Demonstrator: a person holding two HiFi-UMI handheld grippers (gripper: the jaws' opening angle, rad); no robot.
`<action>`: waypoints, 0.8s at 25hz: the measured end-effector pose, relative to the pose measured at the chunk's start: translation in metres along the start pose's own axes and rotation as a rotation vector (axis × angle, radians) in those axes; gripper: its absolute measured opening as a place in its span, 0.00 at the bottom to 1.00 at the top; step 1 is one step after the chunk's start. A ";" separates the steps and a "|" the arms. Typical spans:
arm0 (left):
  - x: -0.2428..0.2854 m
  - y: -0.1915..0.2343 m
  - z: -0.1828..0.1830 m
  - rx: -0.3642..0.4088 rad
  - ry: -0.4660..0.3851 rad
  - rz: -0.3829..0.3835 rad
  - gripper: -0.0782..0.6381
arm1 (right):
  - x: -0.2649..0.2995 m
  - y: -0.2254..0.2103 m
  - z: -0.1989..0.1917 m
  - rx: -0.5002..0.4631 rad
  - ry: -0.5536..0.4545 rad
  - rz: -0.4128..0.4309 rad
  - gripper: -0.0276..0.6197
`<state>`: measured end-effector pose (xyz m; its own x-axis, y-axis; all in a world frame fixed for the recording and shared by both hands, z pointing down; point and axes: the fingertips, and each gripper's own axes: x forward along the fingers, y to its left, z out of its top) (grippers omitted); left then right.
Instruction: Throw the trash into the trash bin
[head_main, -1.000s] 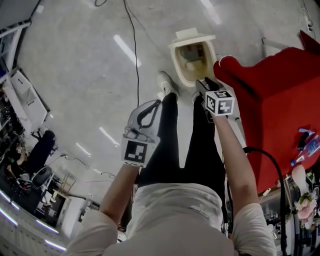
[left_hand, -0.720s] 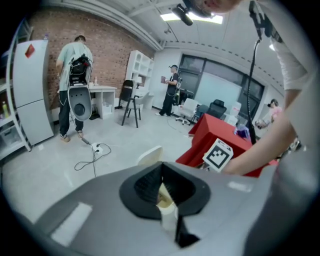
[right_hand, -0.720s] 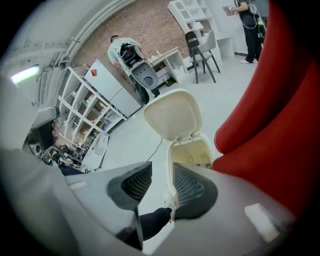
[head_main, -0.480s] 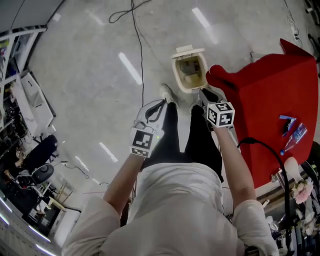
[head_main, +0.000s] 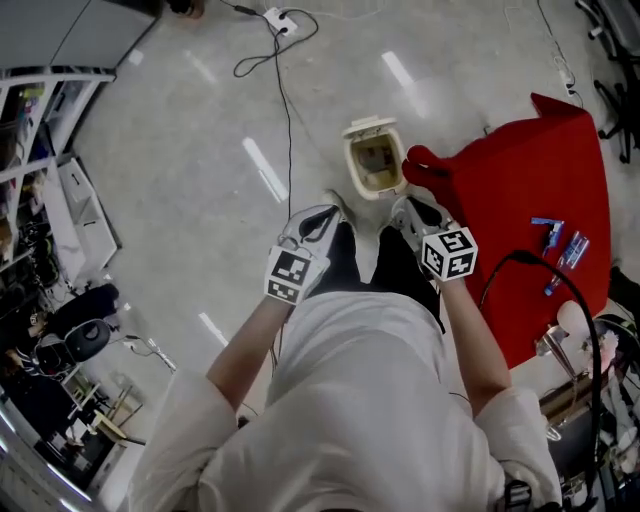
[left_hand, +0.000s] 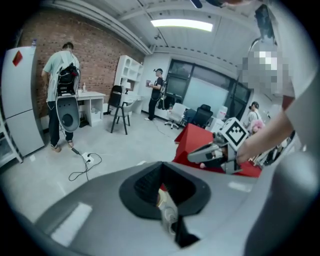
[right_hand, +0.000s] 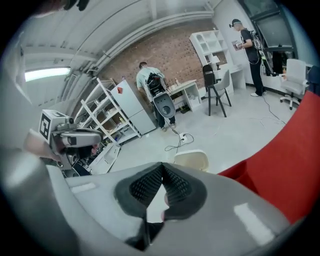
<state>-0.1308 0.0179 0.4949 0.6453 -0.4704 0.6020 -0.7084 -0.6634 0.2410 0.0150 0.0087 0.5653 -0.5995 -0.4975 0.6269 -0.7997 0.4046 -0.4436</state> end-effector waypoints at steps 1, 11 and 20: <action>-0.004 -0.005 0.004 0.001 0.001 -0.010 0.12 | -0.010 0.006 0.005 -0.008 -0.015 0.005 0.05; -0.024 -0.027 0.024 0.043 -0.008 -0.040 0.12 | -0.074 0.031 0.038 -0.016 -0.124 -0.017 0.05; -0.031 -0.041 0.032 0.062 -0.027 -0.078 0.12 | -0.093 0.036 0.040 -0.012 -0.158 -0.049 0.05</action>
<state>-0.1129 0.0417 0.4420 0.7061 -0.4304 0.5624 -0.6369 -0.7331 0.2386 0.0409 0.0386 0.4650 -0.5580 -0.6313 0.5386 -0.8284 0.3854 -0.4065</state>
